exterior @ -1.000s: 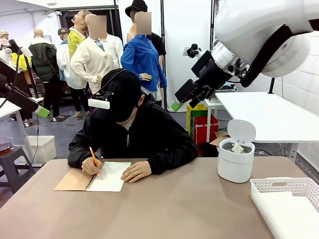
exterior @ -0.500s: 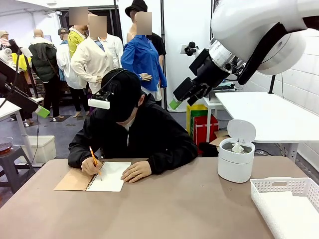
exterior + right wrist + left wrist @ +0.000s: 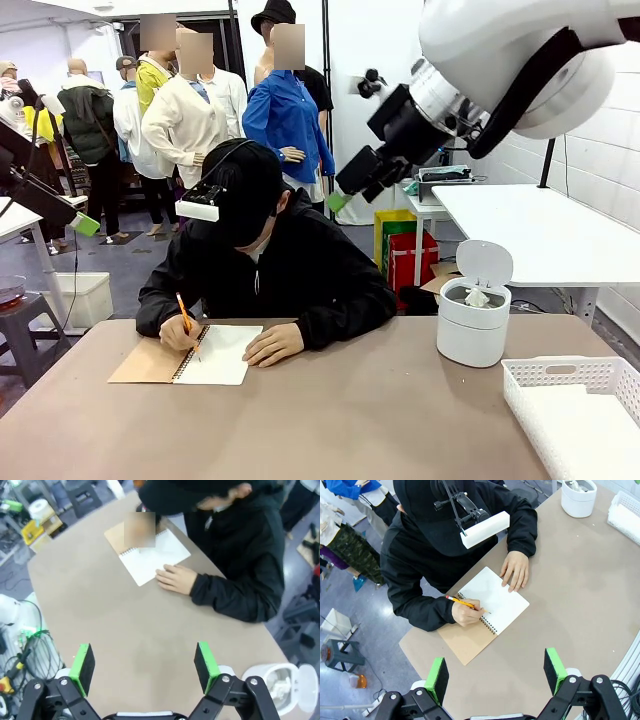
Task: Sort the paper based on its condition.
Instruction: If a person hands you a paper, place it in the Organizing basket , and if it's crumpled, put it in the Trash can.
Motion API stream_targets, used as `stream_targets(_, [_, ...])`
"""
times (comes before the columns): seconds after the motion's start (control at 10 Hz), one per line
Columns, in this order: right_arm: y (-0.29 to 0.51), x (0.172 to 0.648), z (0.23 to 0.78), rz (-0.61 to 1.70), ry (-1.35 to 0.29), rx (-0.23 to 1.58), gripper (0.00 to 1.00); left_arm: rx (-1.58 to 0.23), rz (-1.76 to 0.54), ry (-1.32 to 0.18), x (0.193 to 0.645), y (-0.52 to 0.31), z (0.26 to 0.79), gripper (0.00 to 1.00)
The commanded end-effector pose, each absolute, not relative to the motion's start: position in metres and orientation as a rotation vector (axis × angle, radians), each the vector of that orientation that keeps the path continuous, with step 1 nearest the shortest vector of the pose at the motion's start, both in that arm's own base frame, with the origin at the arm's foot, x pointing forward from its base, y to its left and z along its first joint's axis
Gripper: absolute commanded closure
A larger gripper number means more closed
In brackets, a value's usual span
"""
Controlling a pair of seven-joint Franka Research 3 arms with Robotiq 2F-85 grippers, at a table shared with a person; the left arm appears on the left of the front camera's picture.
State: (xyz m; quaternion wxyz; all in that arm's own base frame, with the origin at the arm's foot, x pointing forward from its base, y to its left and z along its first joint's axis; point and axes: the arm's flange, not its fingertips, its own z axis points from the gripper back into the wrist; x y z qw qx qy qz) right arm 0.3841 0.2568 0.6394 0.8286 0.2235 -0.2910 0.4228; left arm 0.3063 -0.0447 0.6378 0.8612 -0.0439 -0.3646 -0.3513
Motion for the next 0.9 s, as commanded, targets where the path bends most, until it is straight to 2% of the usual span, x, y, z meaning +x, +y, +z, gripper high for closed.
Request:
stream_targets(0.0, [0.278,0.383,0.647,1.027,-0.676,0.501,0.0,-0.093,-0.735,-0.764,0.306,-0.044,0.638,0.0])
stream_targets(0.4, [0.295,0.368,0.645,1.164,-0.737,0.392,0.0,-0.093,-0.735,-0.764,0.306,-0.044,0.638,0.0])
stream_targets(0.8, [0.303,0.364,0.64,1.184,-0.665,0.415,0.0,-0.093,-0.735,-0.764,0.306,-0.044,0.638,0.0])
